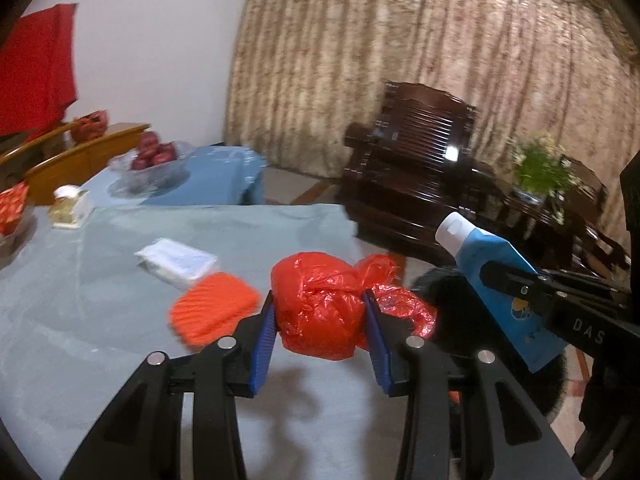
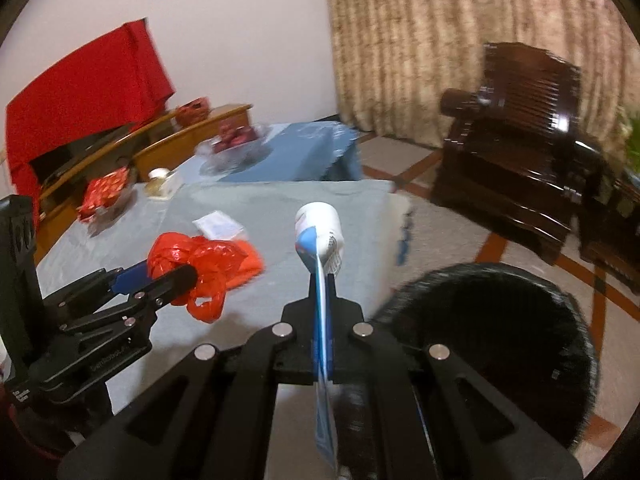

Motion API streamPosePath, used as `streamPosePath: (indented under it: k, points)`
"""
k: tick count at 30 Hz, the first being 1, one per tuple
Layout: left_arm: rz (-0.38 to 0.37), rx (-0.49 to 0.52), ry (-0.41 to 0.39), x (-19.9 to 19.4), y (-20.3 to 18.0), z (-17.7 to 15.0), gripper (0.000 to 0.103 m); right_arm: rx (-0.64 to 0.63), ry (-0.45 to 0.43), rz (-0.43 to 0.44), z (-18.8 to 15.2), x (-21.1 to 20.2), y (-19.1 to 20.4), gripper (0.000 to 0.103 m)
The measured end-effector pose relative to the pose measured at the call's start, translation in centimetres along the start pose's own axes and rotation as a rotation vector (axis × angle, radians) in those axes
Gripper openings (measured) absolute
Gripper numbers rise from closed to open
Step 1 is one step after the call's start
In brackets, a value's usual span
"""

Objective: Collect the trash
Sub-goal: 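Carry the red bag and blue tube over the black bin with both tools, then open both tools to drop the red bag and blue tube into the bin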

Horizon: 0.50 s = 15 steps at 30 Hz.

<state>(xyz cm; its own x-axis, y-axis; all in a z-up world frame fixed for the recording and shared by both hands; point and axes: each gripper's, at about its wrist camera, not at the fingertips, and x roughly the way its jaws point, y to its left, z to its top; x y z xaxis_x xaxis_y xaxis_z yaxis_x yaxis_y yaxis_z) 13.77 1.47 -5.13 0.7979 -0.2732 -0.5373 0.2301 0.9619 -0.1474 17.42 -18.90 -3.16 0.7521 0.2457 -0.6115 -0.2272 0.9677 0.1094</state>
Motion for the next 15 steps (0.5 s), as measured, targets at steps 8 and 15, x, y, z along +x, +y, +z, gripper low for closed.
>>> streamPosePath:
  k: [8,15]
  points:
    - [-0.109,0.092,0.025,3.5,-7.5,0.3,0.041,0.084,0.007,-0.126,-2.8,-2.1,-7.3,0.001]
    - [-0.170,0.147,0.068,7.0,-12.8,-0.4,0.041,0.136,0.036,-0.211,-5.2,-2.1,-12.3,0.001]
